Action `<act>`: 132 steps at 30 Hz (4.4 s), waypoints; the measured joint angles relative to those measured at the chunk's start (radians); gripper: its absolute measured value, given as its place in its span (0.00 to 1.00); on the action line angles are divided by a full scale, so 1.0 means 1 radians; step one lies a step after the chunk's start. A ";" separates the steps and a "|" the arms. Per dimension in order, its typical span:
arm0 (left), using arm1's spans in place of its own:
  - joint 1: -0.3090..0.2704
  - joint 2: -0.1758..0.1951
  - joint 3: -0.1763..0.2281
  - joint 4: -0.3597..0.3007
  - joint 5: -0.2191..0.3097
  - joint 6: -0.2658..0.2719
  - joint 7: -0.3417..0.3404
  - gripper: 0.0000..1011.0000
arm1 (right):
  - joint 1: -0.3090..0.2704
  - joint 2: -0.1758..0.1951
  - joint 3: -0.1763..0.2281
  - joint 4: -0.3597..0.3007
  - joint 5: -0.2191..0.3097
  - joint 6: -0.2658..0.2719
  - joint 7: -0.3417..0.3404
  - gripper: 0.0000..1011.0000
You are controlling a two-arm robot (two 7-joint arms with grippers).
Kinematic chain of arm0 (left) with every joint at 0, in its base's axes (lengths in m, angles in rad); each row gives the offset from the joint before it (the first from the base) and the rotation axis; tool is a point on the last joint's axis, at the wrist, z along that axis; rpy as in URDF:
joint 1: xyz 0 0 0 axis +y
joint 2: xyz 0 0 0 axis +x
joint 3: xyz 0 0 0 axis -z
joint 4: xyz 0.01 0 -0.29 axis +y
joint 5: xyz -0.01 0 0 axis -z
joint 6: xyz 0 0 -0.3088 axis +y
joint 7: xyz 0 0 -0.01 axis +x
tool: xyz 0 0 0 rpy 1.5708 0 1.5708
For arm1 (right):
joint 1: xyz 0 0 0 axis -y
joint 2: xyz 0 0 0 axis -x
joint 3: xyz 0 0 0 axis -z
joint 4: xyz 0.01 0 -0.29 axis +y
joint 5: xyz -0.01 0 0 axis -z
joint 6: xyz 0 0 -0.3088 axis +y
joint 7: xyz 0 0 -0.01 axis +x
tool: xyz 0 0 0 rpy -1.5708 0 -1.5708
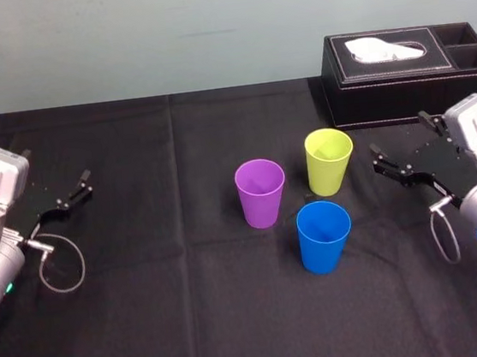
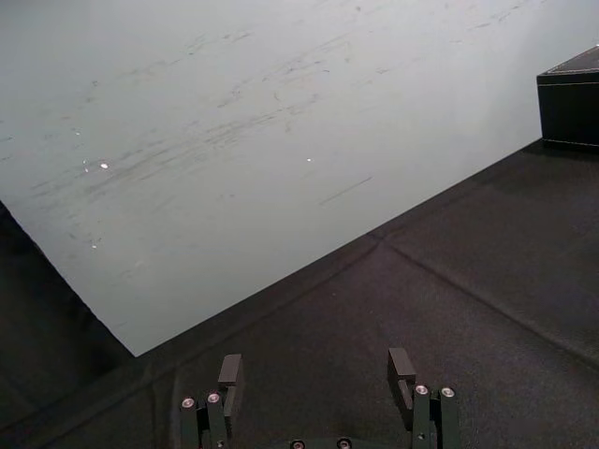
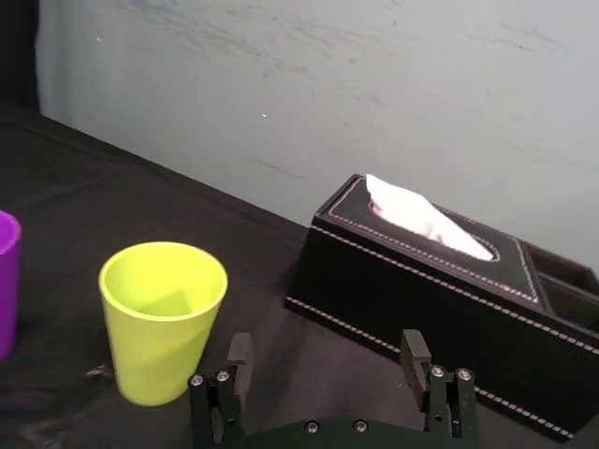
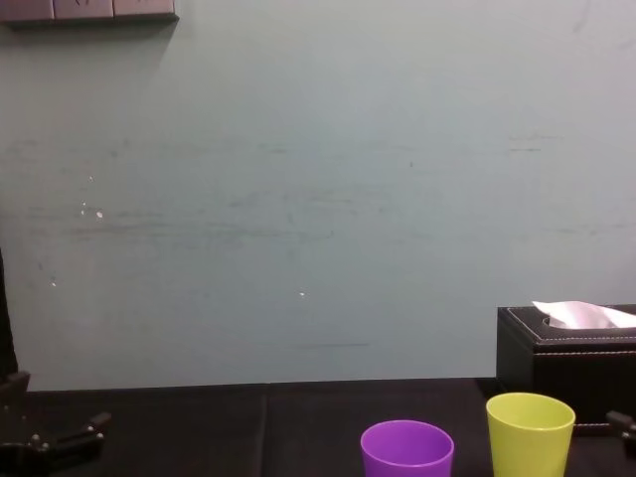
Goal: Stack the three plastic cups sequentially using one hand.
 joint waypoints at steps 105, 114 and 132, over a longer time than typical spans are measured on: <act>0.000 0.000 0.000 0.000 0.000 0.000 0.000 1.00 | -0.208 -0.103 0.069 -0.203 0.056 0.182 0.375 0.87; 0.000 0.000 0.000 0.000 0.000 0.000 0.000 1.00 | -0.208 -0.101 0.069 -0.204 0.058 0.181 0.375 0.72; 0.000 0.000 0.000 0.000 0.000 0.000 0.000 1.00 | -0.226 -0.076 0.133 -0.358 0.118 0.228 0.402 0.71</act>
